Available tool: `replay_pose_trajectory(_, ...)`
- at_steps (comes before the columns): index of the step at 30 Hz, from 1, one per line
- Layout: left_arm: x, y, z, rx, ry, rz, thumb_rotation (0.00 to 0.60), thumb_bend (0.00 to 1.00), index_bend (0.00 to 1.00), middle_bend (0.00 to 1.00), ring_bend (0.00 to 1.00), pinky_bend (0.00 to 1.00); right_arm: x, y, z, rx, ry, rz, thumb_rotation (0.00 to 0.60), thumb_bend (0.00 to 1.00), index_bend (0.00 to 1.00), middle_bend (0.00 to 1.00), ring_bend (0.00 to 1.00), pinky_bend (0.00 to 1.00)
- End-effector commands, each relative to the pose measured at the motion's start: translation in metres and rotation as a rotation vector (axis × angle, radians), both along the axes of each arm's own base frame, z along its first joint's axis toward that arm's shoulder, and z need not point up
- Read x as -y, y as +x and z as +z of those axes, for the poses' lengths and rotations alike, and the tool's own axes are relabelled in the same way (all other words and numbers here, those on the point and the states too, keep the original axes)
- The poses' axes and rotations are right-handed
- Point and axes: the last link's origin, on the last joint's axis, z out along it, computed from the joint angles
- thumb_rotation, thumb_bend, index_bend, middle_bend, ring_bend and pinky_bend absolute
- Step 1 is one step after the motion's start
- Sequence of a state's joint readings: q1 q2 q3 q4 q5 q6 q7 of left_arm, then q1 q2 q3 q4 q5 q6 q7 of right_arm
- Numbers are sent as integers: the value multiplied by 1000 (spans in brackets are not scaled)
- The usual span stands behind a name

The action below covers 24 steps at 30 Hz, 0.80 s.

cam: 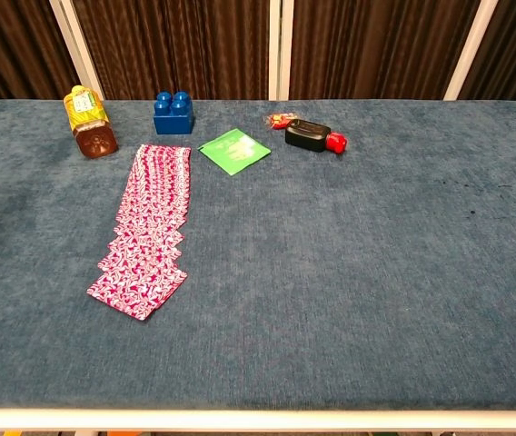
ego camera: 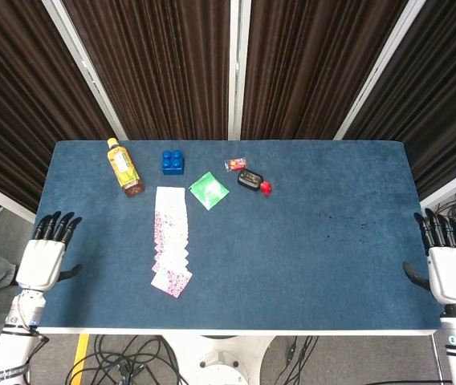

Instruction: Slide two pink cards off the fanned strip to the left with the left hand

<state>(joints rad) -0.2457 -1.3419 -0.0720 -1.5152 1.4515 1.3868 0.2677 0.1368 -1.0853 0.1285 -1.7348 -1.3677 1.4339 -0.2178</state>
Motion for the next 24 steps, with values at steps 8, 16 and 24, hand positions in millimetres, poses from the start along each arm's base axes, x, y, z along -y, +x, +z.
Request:
replay_pose_trajectory(8,14,8,-27,28,-209,-93,600,500,112,854,853,851,-5,-2,2,7,-9,-8,600,185,0,0,0,0)
replay_pose_trajectory(16,37,19,-55,32,-396,-201,600,587,112,866,870,853,-6,-2,-1,4,3,-7,600,191,0,0,0,0)
replay_pose_trajectory(24,39,23,-71,-93,-522,-199,600,671,177,807,870,834,-5,-2,-2,26,17,-12,600,196,0,0,0,0)
